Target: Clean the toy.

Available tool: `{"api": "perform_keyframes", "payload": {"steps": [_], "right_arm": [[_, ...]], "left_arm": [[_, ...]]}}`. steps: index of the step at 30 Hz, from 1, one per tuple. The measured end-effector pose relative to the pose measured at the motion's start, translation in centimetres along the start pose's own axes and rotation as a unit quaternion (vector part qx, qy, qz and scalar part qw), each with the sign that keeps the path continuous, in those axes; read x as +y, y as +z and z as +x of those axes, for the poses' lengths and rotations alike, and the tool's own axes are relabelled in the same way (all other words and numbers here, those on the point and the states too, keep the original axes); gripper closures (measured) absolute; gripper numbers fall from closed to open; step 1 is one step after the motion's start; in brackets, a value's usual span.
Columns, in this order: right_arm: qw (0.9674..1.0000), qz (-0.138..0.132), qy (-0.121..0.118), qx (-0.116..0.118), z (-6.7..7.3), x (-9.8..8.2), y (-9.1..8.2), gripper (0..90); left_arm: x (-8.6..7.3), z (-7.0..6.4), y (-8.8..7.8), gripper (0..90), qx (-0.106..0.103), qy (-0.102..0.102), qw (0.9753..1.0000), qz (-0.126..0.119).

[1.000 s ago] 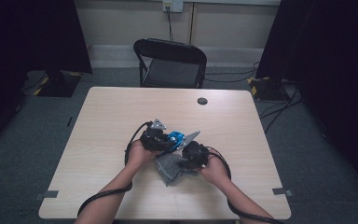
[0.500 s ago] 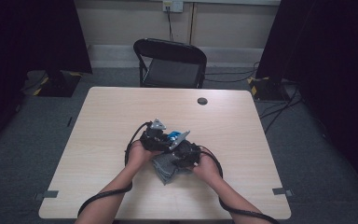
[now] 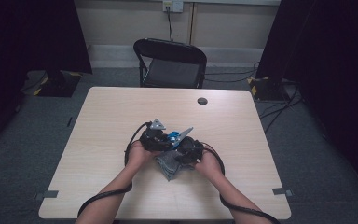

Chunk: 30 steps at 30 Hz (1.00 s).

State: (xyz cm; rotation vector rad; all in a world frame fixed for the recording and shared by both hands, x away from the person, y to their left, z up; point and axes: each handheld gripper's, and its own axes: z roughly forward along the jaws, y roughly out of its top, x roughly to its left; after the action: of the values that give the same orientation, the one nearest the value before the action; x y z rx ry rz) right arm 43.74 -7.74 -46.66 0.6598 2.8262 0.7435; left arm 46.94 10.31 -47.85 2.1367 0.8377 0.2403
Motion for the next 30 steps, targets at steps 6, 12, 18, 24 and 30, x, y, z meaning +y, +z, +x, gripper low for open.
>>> {"api": "perform_keyframes", "payload": {"steps": [6, 12, 18, 24, 30], "right_arm": [[0.9998, 0.002, 0.017, -0.009, -1.1, -0.5, -0.2, 73.1], [0.9991, 0.007, 0.036, -0.022, -2.4, -1.0, -0.5, 73.1], [0.9983, 0.011, 0.050, -0.029, -3.4, -1.4, -0.7, 73.1], [0.9976, 0.015, 0.057, -0.036, -4.1, -1.6, -0.9, 73.1], [0.9969, 0.013, 0.068, -0.036, -4.7, -1.9, -1.0, 73.1]], "left_arm": [[0.0, 0.1, -0.1, 51.6, 0.001, 0.006, 1.0000, 0.005], [0.0, 0.1, -0.1, 51.7, 0.000, 0.006, 1.0000, 0.005], [0.0, 0.0, -0.1, 51.7, 0.001, 0.006, 1.0000, 0.004], [0.0, 0.0, -0.1, 51.6, 0.001, 0.007, 1.0000, 0.006], [-0.1, 0.0, -0.1, 51.7, 0.001, 0.009, 1.0000, 0.002]]}}
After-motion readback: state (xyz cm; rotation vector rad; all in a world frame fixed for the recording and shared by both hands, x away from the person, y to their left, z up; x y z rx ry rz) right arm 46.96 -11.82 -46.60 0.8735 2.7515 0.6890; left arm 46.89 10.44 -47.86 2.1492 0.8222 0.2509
